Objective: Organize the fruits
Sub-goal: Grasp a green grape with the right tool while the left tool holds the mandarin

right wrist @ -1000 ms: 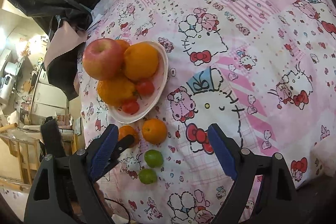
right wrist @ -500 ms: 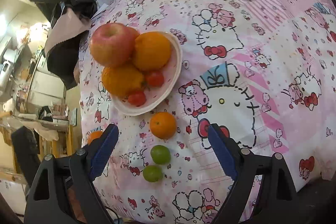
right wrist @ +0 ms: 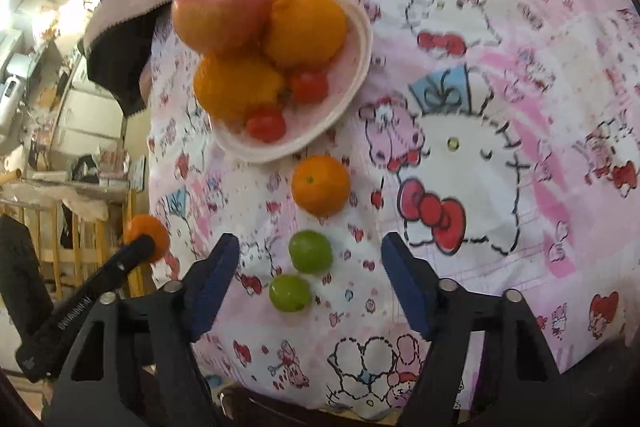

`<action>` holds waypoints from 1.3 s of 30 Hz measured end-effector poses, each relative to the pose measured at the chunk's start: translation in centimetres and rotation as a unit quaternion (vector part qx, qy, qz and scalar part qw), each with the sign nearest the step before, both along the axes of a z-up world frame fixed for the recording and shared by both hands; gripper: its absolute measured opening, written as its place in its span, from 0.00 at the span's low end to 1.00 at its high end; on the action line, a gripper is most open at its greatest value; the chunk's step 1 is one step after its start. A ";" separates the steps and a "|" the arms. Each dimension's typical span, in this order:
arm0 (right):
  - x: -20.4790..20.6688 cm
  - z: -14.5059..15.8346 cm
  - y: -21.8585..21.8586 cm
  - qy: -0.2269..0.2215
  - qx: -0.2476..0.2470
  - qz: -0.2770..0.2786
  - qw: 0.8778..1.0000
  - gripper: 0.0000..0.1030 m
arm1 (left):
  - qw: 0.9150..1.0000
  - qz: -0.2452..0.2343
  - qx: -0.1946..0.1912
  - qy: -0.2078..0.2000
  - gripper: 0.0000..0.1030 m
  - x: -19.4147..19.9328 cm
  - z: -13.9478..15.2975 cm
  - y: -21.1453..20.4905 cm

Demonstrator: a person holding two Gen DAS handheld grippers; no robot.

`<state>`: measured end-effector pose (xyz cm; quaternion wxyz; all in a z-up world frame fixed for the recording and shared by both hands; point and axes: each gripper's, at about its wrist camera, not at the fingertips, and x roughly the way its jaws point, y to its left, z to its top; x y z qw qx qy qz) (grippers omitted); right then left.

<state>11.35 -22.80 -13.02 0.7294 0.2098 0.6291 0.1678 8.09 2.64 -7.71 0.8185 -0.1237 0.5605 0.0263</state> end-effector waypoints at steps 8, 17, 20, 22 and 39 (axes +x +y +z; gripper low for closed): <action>0.2 -2.2 2.6 0.024 -0.041 0.054 0.997 0.59 | 1.000 0.015 -0.017 0.009 0.32 0.2 -0.2 0.2; 0.8 -4.5 5.0 0.034 -0.065 0.089 0.993 0.51 | 0.999 0.014 -0.027 0.010 0.32 0.5 -0.2 -0.1; 0.8 -4.5 5.3 0.031 -0.062 0.091 0.993 0.41 | 0.999 0.016 -0.028 0.012 0.32 0.4 -0.3 0.0; 0.7 -4.4 5.3 0.031 -0.060 0.094 0.993 0.35 | 0.999 0.017 -0.028 0.013 0.32 0.5 -0.4 0.1; 1.4 3.9 1.3 -0.032 0.098 0.021 0.994 0.31 | 0.998 0.001 -0.069 -0.003 0.32 0.6 0.6 0.0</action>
